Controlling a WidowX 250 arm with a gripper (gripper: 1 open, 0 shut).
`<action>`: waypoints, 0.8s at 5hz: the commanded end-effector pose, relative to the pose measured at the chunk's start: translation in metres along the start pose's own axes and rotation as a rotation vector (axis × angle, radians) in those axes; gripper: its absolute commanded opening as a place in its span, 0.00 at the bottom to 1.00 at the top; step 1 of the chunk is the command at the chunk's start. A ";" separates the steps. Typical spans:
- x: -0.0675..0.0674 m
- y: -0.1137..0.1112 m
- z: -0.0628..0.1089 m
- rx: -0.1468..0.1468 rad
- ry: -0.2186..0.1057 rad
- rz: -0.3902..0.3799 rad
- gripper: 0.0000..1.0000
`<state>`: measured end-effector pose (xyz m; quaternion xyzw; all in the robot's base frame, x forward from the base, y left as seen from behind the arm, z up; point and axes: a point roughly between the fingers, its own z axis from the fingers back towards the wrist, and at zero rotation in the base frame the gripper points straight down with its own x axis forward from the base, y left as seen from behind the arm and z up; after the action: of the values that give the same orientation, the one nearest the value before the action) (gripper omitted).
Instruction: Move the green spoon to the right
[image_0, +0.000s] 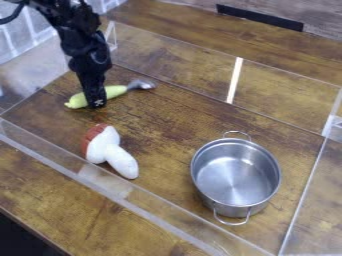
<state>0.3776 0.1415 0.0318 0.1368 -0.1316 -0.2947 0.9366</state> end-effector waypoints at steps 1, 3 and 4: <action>0.022 0.015 0.025 0.044 0.000 0.055 0.00; 0.063 0.016 0.083 0.110 0.019 0.173 0.00; 0.073 0.016 0.121 0.152 0.015 0.272 0.00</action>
<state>0.4002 0.0893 0.1193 0.1728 -0.1134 -0.1634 0.9647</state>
